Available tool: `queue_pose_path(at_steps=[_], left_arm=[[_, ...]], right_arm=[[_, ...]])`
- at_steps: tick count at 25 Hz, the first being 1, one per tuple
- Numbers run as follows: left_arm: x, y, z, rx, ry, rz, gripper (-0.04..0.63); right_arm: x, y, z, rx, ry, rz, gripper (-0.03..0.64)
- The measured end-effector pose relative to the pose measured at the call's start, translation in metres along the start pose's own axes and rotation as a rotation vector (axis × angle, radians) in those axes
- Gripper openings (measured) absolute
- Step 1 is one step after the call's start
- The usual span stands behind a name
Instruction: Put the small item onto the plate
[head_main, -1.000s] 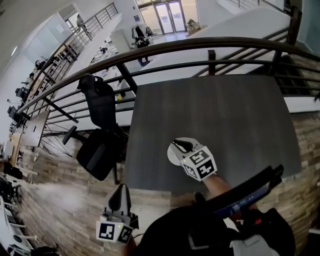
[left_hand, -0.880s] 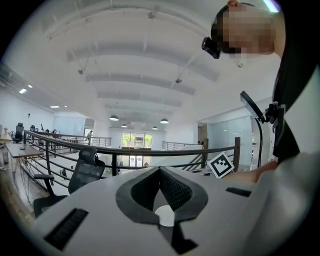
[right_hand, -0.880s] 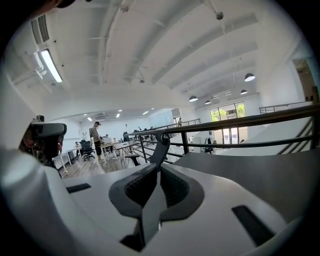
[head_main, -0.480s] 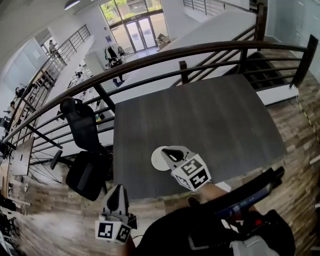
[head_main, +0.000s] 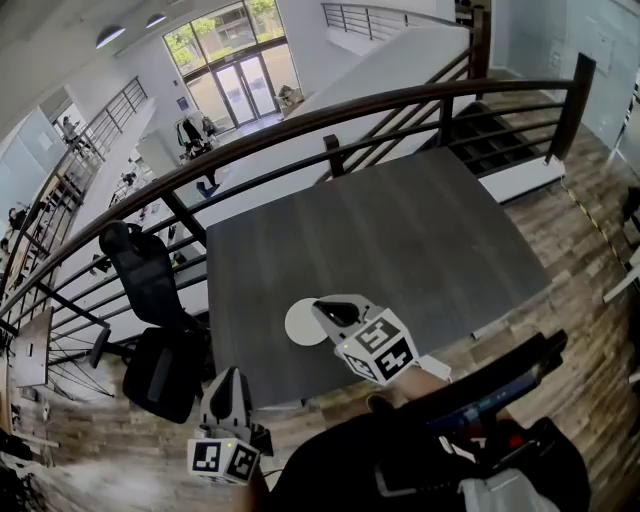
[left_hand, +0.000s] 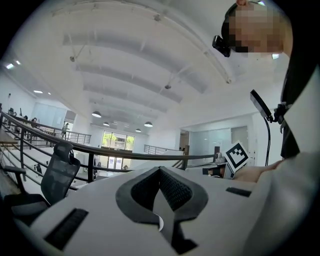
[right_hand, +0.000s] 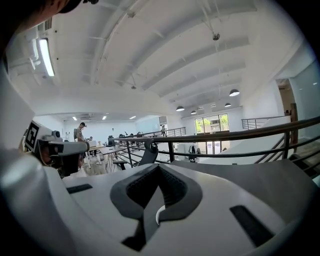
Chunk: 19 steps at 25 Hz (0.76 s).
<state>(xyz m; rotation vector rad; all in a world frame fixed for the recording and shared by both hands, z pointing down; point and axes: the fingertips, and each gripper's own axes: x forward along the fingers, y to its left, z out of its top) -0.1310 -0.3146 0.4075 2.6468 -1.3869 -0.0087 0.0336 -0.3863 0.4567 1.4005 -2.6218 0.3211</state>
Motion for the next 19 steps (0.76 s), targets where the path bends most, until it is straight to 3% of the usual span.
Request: queue_pose_path(at_steps=[19], left_arm=[[0.007,0.004,-0.007,-0.002,0.006,-0.066,0.003]], right_arm=[[-0.011,0.000,0.001,0.014,-0.015,-0.060,0.002]])
